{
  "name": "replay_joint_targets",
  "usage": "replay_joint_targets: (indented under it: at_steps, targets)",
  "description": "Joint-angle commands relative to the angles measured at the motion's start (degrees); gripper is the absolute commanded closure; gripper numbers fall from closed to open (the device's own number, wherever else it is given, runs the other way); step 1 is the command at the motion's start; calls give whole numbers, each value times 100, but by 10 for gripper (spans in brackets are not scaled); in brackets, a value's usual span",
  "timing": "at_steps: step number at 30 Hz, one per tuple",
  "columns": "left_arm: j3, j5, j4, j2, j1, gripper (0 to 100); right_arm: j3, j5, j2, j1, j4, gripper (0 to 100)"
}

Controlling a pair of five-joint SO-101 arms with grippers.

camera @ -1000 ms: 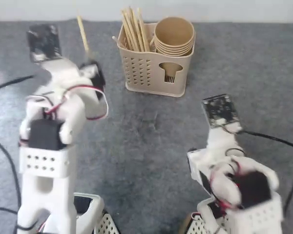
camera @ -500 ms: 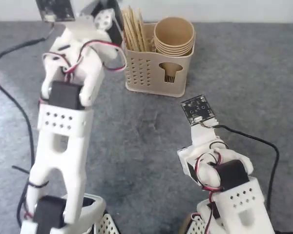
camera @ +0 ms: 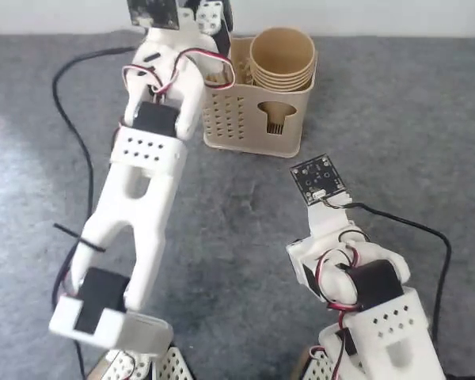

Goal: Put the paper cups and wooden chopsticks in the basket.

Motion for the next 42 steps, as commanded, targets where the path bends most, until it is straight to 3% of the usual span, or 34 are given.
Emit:
replay_joint_targets:
  at_steps: [1,7,14,19,27,36,40,42]
  targets:
    - [-312,-97,-202,264,53,988,-44,79,-127,-4,-224,873]
    - [-312,-290,-1081,976,-97,954,-44,79,-127,4,-277,869]
    - [-303,-325,-765,1213,-141,664,-35,79,-127,13,-242,872]
    - [-171,-334,-404,765,-149,667,-35,79,-127,13,-259,872]
    - [1631,-343,290,-1732,-149,673,-35,44,-136,31,-286,872]
    - [3978,-343,431,-5064,-440,673,-62,-352,-189,1095,-497,872]
    - [4365,-308,1160,-6022,-747,673,-44,-369,-198,1332,-435,887]
    - [4514,-299,1591,-6444,-853,673,-35,-360,-198,1437,-435,954]
